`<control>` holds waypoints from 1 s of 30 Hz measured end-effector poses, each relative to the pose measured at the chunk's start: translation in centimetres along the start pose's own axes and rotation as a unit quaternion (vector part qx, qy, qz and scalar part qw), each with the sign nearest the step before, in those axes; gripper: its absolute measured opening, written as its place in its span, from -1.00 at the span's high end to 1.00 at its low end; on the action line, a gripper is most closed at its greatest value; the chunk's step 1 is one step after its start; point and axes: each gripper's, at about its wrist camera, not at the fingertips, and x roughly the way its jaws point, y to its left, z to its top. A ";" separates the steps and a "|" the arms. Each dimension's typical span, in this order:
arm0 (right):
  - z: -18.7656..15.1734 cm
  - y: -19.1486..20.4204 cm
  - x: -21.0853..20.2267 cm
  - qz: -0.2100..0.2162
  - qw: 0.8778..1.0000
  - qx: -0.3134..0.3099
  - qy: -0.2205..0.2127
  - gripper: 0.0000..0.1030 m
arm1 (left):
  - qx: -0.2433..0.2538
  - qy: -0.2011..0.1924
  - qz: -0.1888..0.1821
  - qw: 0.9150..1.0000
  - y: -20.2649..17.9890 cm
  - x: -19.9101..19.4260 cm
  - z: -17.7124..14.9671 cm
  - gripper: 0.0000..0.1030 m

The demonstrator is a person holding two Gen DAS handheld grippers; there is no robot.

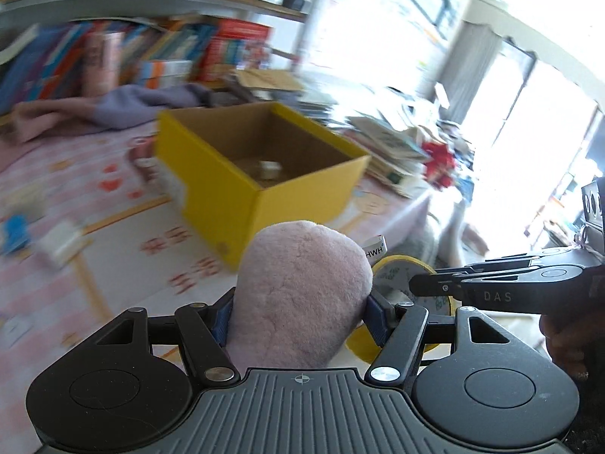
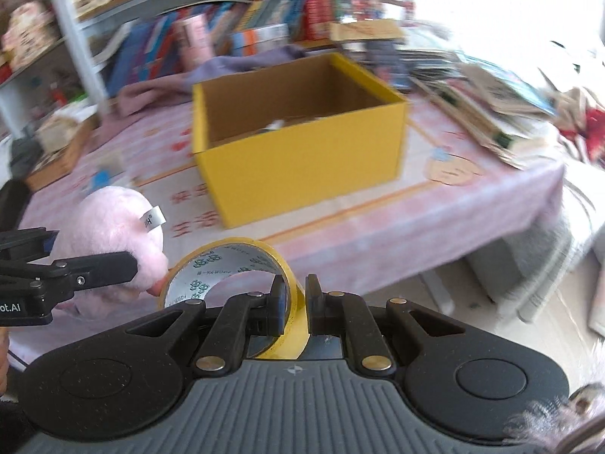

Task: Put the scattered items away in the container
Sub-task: 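Carry the tape roll and the pig over the yellow box with both grippers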

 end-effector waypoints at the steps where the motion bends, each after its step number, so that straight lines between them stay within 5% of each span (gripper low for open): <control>1: -0.1 -0.6 -0.3 -0.008 1.000 0.005 -0.001 0.81 | 0.005 0.002 -0.010 1.000 -0.4 0.6 0.3 -0.28; 13: 0.9 -6.5 -0.8 -0.061 0.996 0.056 -0.020 0.81 | 0.060 -0.002 -0.064 0.996 -4.1 5.7 3.3 -0.28; 30: 12.2 -11.1 4.6 0.039 0.995 -0.003 -0.091 0.81 | 0.035 -0.101 0.049 0.993 -3.4 8.8 11.6 -0.28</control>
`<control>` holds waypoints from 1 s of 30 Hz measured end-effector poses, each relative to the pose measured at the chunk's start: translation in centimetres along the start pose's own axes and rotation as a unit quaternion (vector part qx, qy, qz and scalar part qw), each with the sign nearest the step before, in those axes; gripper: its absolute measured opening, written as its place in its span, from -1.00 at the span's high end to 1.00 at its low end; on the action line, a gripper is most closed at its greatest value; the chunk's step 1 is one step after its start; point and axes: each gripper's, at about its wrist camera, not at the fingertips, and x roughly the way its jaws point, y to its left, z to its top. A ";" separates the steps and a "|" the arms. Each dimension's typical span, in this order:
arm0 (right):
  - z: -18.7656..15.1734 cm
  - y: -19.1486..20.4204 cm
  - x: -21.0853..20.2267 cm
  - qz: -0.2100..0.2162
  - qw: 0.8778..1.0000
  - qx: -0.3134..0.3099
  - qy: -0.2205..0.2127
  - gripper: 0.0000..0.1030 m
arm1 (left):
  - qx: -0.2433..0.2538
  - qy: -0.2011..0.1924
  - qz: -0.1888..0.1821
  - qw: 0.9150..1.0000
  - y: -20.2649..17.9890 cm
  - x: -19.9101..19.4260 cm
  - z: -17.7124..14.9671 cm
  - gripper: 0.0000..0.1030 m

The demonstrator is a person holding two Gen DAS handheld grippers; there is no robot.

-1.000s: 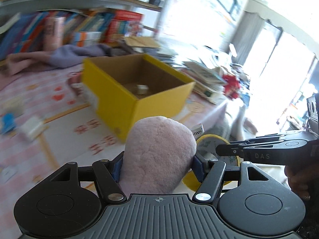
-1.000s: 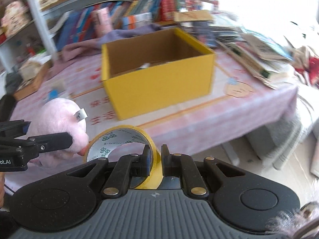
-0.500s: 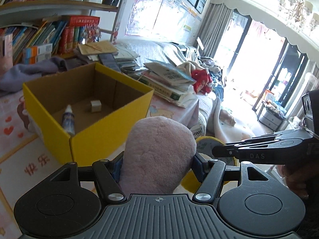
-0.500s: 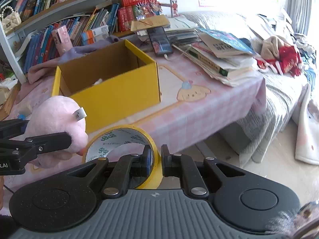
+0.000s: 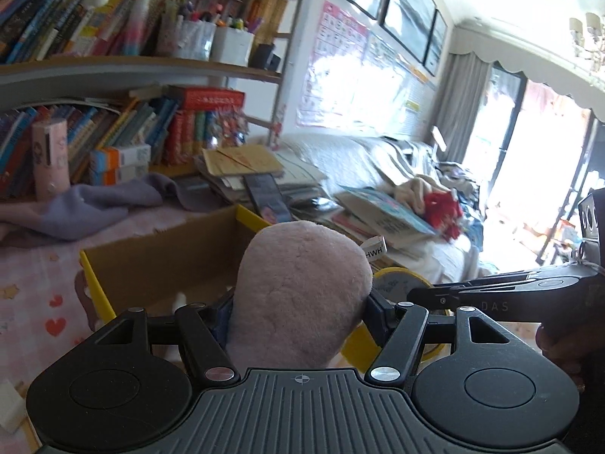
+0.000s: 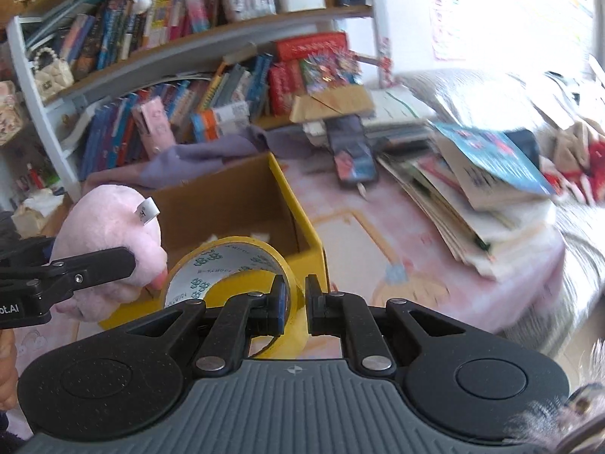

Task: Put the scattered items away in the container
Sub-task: 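Carry the tape roll and the pig over the yellow box with both grippers, then lower the pig and tape roll into the box and open both grippers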

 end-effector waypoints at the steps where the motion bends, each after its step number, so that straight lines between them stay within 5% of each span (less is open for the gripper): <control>1: 0.6 -0.2 0.6 0.008 1.000 -0.007 -0.001 0.81 | -0.001 -0.002 0.010 1.000 0.0 0.3 0.3 -0.28; 14: 6.9 -0.2 9.9 0.125 0.985 -0.114 0.024 0.81 | -0.017 -0.002 0.146 0.989 1.6 4.0 2.8 -0.28; 22: 6.8 2.1 15.8 0.151 0.963 -0.210 0.072 0.80 | -0.048 0.074 0.196 0.977 4.1 7.9 1.4 -0.28; 30: 4.3 4.2 18.5 0.158 0.925 -0.324 0.123 0.78 | -0.017 0.149 0.205 0.967 3.6 11.1 -0.5 -0.29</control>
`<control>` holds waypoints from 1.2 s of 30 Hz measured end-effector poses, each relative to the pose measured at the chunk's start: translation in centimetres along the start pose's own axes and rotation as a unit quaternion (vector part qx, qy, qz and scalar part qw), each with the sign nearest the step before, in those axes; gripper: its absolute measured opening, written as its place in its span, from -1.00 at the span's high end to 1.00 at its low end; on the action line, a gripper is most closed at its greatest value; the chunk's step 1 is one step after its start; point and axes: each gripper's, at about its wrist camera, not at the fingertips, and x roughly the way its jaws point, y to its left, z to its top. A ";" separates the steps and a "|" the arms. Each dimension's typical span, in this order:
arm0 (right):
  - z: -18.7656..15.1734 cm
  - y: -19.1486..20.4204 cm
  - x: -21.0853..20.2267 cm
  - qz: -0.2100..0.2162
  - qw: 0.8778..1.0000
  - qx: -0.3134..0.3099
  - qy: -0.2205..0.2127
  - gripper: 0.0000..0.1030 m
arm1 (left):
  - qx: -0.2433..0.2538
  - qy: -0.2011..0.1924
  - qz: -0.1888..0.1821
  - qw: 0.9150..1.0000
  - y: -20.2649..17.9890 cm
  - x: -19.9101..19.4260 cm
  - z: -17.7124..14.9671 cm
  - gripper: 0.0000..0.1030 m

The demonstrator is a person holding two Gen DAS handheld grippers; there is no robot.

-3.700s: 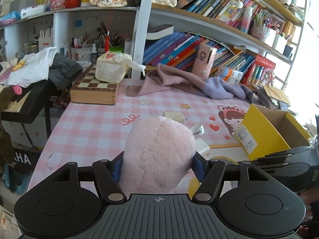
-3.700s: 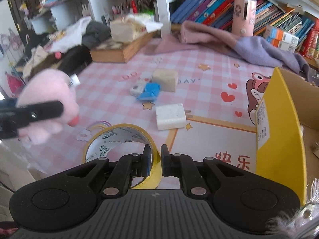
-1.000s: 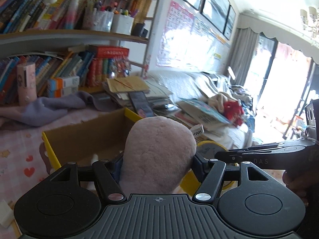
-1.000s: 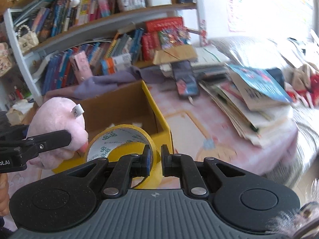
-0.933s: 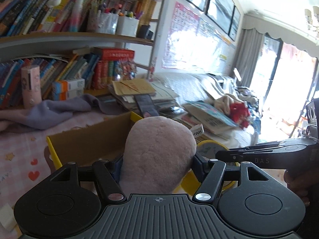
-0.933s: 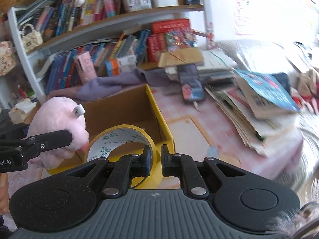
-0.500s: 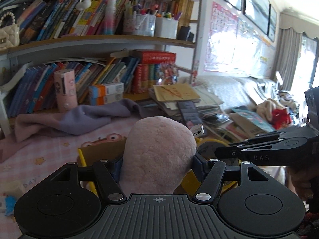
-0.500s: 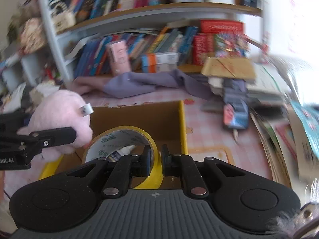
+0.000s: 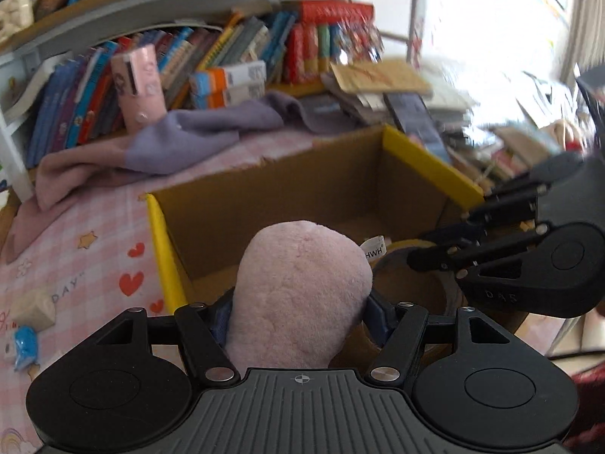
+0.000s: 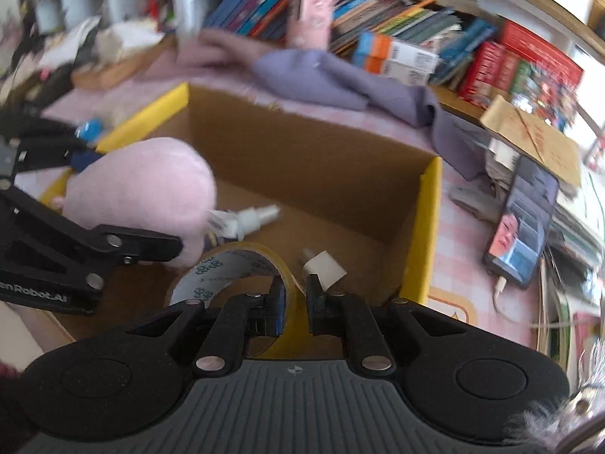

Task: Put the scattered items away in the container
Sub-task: 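Lower the pig and tape roll into the box and open both grippers, then withdraw both grippers up and away from the yellow box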

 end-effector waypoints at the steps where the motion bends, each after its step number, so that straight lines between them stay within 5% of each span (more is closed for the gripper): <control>1: -0.1 0.1 0.3 0.001 1.000 -0.009 0.005 0.78 | 0.007 0.007 0.001 1.000 -0.2 0.3 0.0 -0.30; 10: 0.0 0.2 1.3 0.004 1.000 -0.020 0.019 0.77 | 0.035 0.026 0.005 0.999 -1.1 1.2 -0.1 -0.40; 16: 0.1 0.1 0.6 0.021 1.000 0.008 -0.009 0.44 | 0.035 0.024 0.023 0.999 -1.5 0.9 -0.2 -0.53; 22: -0.3 -0.5 -1.3 0.022 0.997 0.051 -0.047 0.37 | 0.031 -0.019 0.049 0.998 -1.8 -1.4 -0.2 -0.83; 27: -1.2 -0.3 -3.5 0.005 0.993 0.083 -0.079 0.06 | 0.012 -0.067 0.068 0.995 -2.1 -4.0 -0.6 -0.89; 36: -3.0 1.0 -5.0 0.008 0.989 0.111 -0.097 0.05 | -0.005 -0.096 0.083 0.992 -2.6 -6.6 -2.3 -0.90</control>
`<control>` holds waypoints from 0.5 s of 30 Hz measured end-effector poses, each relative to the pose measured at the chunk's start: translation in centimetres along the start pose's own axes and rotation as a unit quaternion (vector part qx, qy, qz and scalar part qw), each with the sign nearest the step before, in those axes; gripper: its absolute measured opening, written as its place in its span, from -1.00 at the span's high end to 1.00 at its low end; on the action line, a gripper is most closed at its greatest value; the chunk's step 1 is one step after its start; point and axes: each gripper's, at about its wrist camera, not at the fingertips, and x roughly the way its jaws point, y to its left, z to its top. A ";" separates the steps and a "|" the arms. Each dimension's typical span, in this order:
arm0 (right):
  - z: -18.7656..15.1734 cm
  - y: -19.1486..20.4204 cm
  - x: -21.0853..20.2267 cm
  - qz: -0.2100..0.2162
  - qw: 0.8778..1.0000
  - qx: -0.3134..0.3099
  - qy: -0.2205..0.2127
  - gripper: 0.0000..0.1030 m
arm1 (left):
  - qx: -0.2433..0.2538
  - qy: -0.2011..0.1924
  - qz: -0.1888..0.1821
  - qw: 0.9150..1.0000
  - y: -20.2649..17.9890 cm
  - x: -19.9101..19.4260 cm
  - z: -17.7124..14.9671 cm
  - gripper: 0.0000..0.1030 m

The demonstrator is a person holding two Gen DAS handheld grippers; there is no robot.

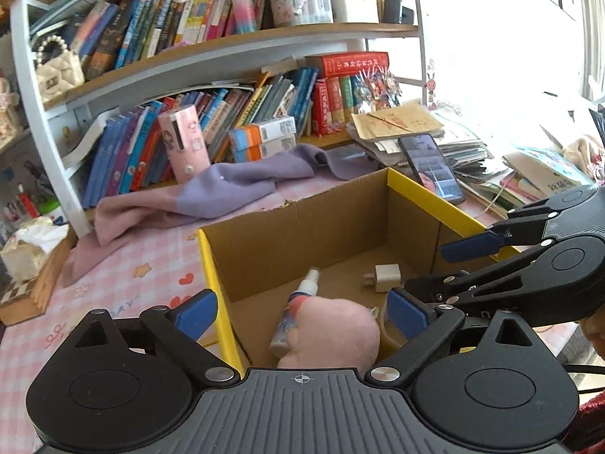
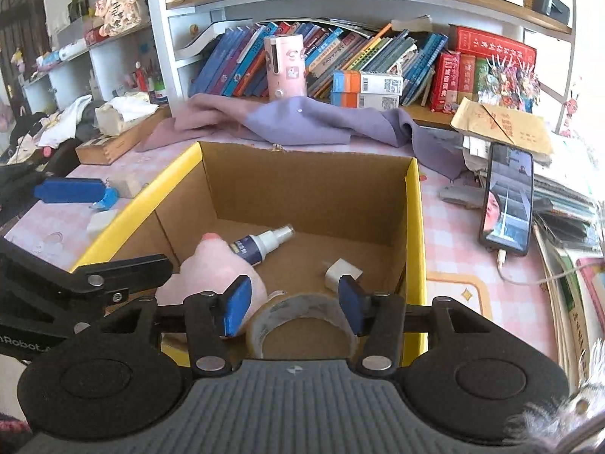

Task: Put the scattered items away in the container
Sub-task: 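Withdraw both grippers up and away from the yellow box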

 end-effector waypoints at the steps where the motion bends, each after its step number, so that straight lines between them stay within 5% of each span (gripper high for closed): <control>1: -0.1 0.1 -0.3 -0.003 1.000 0.002 -0.003 0.05 | -0.002 -0.002 0.001 1.000 0.0 -0.2 -0.1 -0.90; 15: -1.6 3.9 -4.0 -0.079 0.995 -0.005 -0.062 -0.13 | -0.055 -0.020 0.010 0.998 2.5 -3.6 -3.6 -0.90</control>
